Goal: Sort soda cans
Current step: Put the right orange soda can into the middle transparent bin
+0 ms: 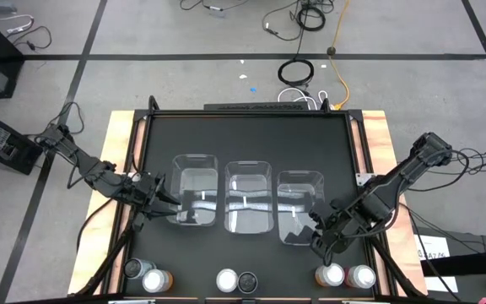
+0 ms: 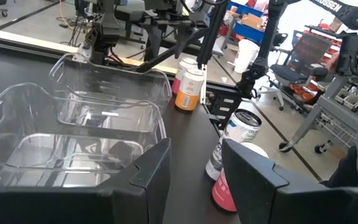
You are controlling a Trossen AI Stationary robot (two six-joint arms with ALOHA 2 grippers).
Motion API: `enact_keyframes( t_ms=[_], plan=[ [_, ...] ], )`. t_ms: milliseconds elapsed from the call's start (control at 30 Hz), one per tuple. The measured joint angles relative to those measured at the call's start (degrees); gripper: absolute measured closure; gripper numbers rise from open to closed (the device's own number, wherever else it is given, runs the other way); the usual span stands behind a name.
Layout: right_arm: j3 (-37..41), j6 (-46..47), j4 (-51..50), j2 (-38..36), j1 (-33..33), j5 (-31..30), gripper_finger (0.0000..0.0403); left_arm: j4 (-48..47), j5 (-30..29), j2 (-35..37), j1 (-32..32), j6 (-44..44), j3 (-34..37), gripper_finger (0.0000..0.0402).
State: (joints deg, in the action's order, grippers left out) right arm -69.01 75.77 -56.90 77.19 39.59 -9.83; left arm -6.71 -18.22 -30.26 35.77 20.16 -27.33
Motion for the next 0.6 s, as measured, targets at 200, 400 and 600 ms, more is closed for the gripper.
enact_keyframes(
  t_ms=[200, 400, 600],
  plan=[
    [0.00, 2.36, 0.28, 0.00, 0.00, -0.33, 0.0124, 0.00, -0.01, 0.00, 0.00, -0.04, 0.00, 0.0249],
    [0.00, -0.19, 0.10, 0.00, 0.00, -0.54, 0.0128, -0.29, 0.00, 0.00, 0.00, -0.07, 0.00, 0.0249],
    [0.00, 1.37, 0.37, 0.00, -0.22, -0.91, 0.0128, -0.32, -0.02, 0.00, -0.01, -0.07, 0.00, 0.0249]
  ],
)
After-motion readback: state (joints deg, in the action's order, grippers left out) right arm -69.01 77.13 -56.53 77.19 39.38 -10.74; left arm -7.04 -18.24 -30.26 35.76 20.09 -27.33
